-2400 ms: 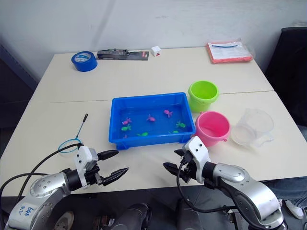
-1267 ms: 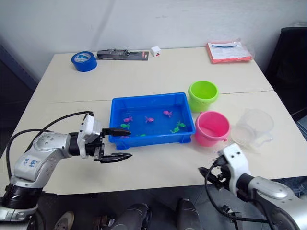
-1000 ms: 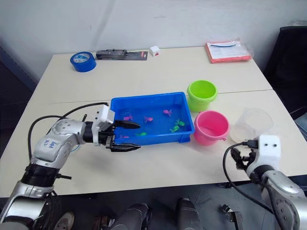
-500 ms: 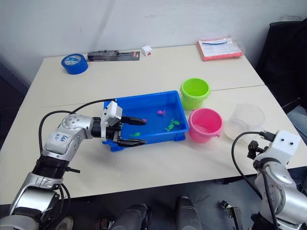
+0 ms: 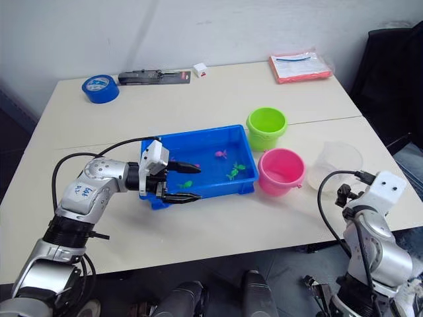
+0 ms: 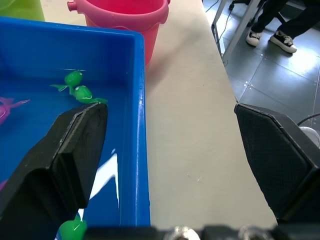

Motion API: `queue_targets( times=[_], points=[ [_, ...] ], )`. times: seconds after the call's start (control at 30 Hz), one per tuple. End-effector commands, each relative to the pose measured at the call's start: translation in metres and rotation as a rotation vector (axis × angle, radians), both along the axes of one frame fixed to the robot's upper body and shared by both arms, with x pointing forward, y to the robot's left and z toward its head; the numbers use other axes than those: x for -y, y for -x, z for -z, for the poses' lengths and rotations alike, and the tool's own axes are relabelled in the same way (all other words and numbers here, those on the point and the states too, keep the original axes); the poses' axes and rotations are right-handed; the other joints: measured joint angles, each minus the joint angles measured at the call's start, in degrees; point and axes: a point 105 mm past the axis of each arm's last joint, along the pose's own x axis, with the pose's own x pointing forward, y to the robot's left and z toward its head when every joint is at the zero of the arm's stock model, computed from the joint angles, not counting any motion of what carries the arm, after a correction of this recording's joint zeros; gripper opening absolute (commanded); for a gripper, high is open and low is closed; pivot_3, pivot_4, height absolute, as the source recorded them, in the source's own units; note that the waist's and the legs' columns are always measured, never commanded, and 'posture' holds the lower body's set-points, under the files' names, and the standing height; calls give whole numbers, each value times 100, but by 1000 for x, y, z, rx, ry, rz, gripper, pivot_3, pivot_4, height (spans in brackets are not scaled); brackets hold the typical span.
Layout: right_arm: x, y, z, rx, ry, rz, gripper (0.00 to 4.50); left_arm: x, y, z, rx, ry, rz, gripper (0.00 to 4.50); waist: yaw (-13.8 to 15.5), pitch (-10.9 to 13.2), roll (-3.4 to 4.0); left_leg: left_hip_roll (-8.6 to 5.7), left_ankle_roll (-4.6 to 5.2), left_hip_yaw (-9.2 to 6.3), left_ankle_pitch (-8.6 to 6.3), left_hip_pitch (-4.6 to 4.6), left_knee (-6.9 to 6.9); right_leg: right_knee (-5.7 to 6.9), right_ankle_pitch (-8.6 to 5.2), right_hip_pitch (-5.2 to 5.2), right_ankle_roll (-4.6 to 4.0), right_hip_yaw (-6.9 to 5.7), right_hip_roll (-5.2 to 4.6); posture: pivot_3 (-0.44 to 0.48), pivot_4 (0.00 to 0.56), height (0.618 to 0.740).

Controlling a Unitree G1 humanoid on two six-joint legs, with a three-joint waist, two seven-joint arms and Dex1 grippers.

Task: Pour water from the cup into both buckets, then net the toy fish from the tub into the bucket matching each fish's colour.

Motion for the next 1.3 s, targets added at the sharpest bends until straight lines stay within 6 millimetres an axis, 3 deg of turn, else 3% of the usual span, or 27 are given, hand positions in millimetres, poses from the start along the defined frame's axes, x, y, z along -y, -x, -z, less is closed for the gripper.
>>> queue_targets(
  times=[0.03, 0.83, 0.93, 1.07, 1.13, 1.2, 1.3],
  points=[
    [6, -3, -12, 42, 37, 27, 4500, -4, 2, -9, 44, -2, -12, 4380, -2, 0, 0, 1, 0, 0, 0, 0, 0, 2, 0, -1, 0, -1, 1, 0, 150, 740],
    [24, -27, -22, 142, 126, 127, 4500, -6, 2, -9, 33, -12, -61, 4380, -16, -1, 1, 1, 0, 8, 0, 1, 4, 8, 0, -3, 0, 5, 3, 0, 150, 740],
    [24, -29, -24, 148, 139, 126, 3691, -7, 1, -9, 35, -12, -66, 4500, -14, -1, 2, 1, 0, 8, 0, 1, 4, 9, 0, -3, 0, 5, 3, 0, 150, 740],
    [22, -30, -27, 162, 146, 119, 1728, -8, 2, -8, 32, -14, -73, 4500, -12, -1, 2, 1, 0, 9, 0, 1, 5, 9, 0, -4, 0, 5, 3, 0, 150, 740],
    [22, -31, -28, 169, 150, 113, 1037, -8, 2, -7, 31, -15, -75, 4500, -15, -2, 3, 1, 0, 9, 0, 2, 4, 9, 0, -4, 0, 5, 3, 0, 150, 740],
    [21, -31, -28, 172, 153, 108, 729, -8, 2, -6, 31, -14, -77, 4500, -12, -2, 3, 1, 0, 10, 0, 2, 6, 10, 0, -3, 0, 6, 3, 0, 150, 740],
    [19, -31, -30, 186, 156, 98, 700, -9, 2, -6, 30, -13, -79, 4500, 14, -2, 2, 1, 0, 6, 0, 2, 8, 10, 0, -1, 0, 3, 3, 0, 150, 740]
  ],
)
